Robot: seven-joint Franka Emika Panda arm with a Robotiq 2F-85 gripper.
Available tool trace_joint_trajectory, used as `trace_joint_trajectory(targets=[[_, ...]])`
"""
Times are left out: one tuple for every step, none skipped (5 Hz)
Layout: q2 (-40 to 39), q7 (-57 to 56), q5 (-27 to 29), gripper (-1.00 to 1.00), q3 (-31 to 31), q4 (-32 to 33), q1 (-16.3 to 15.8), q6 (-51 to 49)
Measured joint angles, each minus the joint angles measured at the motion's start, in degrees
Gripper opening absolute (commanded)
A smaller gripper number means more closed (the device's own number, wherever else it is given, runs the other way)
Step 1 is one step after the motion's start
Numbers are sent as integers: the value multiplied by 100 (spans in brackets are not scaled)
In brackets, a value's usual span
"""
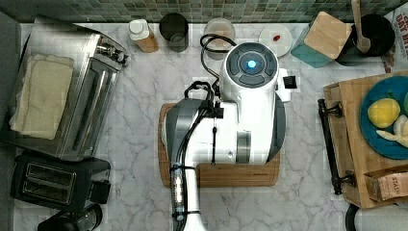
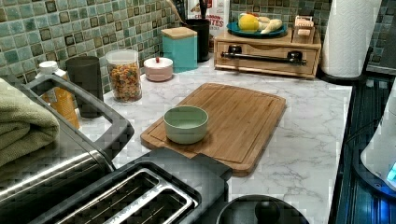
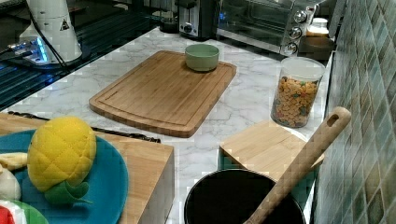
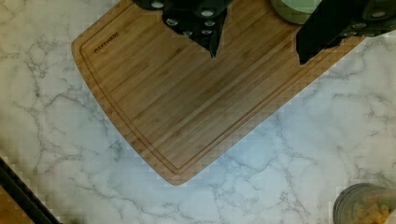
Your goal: Open the drawer.
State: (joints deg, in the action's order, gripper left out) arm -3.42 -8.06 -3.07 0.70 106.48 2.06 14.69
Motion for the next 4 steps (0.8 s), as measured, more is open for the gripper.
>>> trace_joint_trajectory(targets=[[-18, -1, -13, 100, 0, 0, 1, 1], [-53, -1, -13, 100, 18, 22, 5, 131], [-49, -407, -112, 100, 11, 84, 38, 109], [194, -1621, -141, 100, 11, 543, 67, 257]])
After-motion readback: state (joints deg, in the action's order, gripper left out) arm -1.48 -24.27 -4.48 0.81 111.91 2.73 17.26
